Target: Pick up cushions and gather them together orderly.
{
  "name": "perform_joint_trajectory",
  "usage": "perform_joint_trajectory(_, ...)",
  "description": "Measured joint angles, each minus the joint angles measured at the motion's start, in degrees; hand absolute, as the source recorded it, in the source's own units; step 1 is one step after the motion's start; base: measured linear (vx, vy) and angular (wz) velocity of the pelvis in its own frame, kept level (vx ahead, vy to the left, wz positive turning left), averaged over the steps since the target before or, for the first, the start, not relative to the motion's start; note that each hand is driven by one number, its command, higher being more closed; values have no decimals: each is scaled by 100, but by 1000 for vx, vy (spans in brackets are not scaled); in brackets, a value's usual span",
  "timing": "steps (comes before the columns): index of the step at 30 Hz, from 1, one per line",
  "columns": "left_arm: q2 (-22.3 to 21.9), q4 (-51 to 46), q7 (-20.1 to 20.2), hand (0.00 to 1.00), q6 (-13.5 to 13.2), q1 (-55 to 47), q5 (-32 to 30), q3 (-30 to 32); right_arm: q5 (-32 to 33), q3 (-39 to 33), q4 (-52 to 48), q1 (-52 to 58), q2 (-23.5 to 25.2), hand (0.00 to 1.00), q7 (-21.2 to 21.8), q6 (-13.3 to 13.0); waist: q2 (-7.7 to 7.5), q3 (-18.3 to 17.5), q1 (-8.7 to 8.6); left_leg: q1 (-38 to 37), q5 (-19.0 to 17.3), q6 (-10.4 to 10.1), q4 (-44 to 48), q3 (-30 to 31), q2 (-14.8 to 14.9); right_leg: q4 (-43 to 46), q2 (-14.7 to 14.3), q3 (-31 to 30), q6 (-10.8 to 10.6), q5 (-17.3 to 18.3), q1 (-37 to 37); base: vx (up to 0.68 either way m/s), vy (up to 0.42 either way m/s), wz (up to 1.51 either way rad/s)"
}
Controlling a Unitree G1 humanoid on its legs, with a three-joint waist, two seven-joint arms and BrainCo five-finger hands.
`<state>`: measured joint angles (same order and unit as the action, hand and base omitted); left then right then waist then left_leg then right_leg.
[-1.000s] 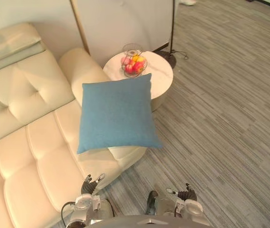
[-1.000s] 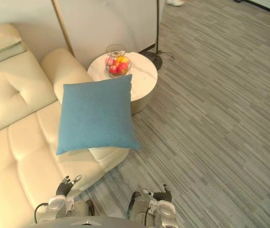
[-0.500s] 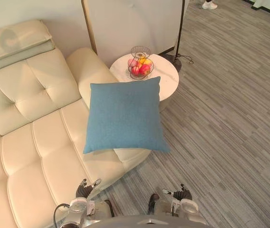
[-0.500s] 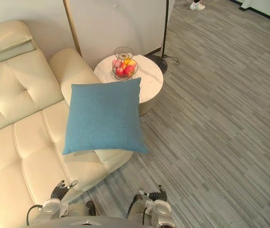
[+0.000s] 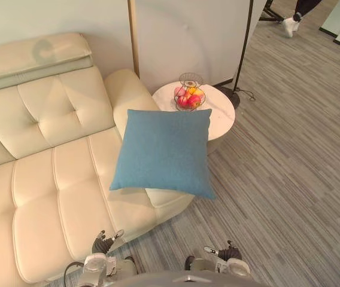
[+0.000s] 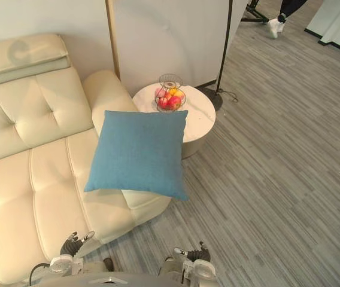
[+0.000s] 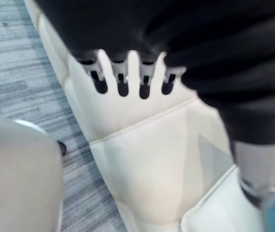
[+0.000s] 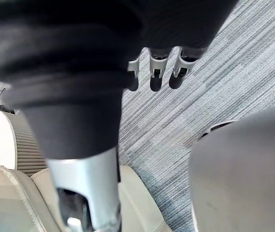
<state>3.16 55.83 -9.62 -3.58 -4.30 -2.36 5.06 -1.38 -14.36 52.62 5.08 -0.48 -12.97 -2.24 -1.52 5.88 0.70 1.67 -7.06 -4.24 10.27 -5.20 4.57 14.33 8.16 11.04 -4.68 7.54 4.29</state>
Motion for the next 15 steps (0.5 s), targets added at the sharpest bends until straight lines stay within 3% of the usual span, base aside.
perform_joint_trajectory(6,40,-229,-2,0,36,-76,241,430,221,-798,-981,159,-102,0,-7,18,-24,-104,-56,-129,218,-14,-475,42,15,-439,-97,52,39,-243,-212,39,-5,5)
perform_joint_trajectory(9,354,-835,4,0,40,-87,582,837,401,-1280,-1712,111,-505,0,-18,-35,-44,-131,-70,-243,357,-10,-775,-50,9,-633,-139,-95,58,-371,-231,-2,21,-11)
perform_joint_trajectory(15,1128,-1691,-18,0,-6,97,688,1200,683,-1516,-2314,-168,-1164,0,-21,-135,-33,-175,-126,-261,605,-2,-1168,-87,-12,-879,-167,-108,64,-535,-171,-25,2,-3)
